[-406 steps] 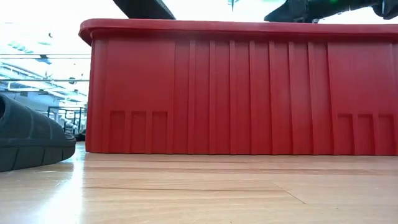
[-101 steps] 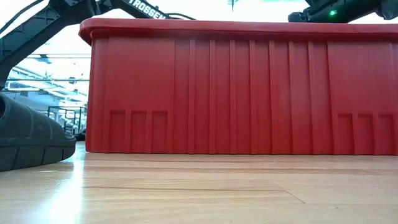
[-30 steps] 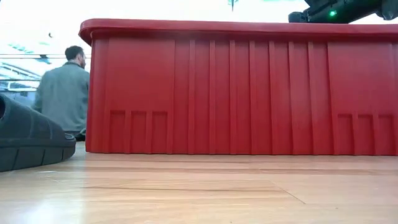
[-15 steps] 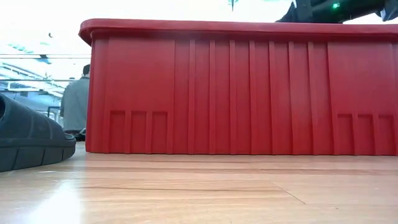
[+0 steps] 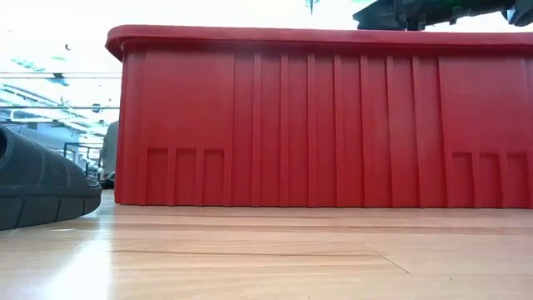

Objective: Pick and place slides into bin
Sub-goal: Put the black slide into the red organizer bin

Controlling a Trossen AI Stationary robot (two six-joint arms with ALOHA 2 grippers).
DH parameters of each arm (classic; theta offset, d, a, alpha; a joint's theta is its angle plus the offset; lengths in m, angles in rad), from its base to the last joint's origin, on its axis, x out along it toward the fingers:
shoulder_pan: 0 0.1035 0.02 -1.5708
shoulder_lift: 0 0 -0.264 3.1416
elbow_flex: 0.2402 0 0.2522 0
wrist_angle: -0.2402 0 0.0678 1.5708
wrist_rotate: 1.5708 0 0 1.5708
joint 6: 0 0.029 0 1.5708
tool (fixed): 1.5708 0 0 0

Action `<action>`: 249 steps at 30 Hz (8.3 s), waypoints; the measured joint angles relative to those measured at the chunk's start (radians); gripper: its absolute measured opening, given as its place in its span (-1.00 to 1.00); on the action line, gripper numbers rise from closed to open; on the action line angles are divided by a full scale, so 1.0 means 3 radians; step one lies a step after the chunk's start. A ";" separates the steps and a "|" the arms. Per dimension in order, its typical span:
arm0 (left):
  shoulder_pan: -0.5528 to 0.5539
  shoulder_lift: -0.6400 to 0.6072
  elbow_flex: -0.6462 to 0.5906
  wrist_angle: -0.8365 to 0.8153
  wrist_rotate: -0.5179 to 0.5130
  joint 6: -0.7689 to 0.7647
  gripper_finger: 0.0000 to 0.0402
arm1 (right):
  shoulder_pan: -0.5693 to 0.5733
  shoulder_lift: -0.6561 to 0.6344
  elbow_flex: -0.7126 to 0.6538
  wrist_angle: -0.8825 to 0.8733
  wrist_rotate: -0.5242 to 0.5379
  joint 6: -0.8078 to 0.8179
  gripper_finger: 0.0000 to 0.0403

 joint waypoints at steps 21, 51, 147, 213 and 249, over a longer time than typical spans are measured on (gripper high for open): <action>-0.0565 0.0009 -0.1364 0.1140 0.0565 -0.0963 0.12 | 0.0000 0.0041 -0.0001 0.0054 0.0000 0.0032 -0.03; -0.0514 0.0257 -0.2474 0.1989 0.0962 -0.1042 0.12 | -0.0001 0.0043 -0.0001 -0.0012 0.0004 0.0036 -0.03; -0.0263 0.0450 -0.0789 0.0473 0.0786 -0.0084 -0.99 | -0.0111 0.0214 -0.0001 0.0162 -0.1734 -0.0192 -0.03; 0.1291 0.0448 0.0759 0.1349 0.1086 0.2868 -0.97 | 0.0655 0.1404 0.0119 0.1670 -0.1542 -0.1592 -0.03; 0.1436 0.0604 0.0754 0.1543 0.1211 0.3135 -0.98 | 0.0655 0.1413 0.0117 0.1730 -0.1275 -0.1574 -0.03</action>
